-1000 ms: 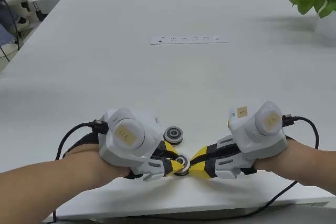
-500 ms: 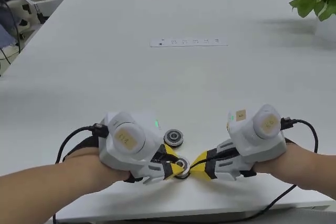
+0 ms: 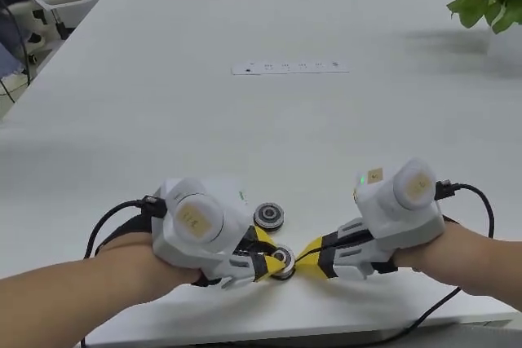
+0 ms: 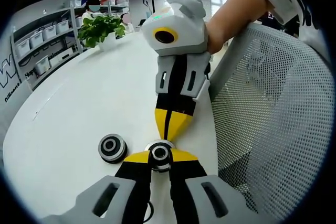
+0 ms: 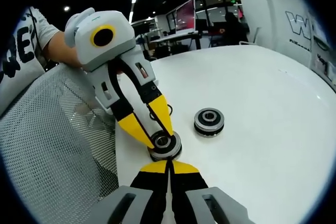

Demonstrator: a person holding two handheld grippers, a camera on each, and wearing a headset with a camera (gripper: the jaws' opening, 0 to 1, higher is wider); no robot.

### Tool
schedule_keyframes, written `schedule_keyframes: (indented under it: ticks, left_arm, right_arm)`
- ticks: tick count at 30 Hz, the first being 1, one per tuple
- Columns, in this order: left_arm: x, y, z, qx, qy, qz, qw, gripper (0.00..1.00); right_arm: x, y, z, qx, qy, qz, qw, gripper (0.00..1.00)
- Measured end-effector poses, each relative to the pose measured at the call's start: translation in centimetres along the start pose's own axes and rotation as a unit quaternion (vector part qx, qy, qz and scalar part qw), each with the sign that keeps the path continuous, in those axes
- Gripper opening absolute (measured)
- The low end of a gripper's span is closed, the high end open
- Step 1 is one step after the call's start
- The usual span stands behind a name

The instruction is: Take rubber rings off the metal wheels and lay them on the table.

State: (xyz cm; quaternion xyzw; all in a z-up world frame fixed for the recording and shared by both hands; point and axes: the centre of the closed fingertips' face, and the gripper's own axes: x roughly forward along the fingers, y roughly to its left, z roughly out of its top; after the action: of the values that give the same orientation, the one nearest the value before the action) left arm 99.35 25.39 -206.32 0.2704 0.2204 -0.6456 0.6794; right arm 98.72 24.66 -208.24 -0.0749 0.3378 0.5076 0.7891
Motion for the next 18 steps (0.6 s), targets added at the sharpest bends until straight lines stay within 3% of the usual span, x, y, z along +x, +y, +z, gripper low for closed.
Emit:
schedule_keyframes:
  ticks: [4,18]
  left_arm:
    - [0.01,0.02,-0.01,0.0,0.0,0.0,1.0,0.08]
    - [0.05,0.02,0.01,-0.001,0.0,0.001,1.0,0.08]
  right_arm:
    - [-0.1,-0.04,0.08,0.022,-0.004,0.002,0.9997,0.0]
    - [-0.32,-0.29,0.16,0.041,-0.011,0.0,0.9991,0.0]
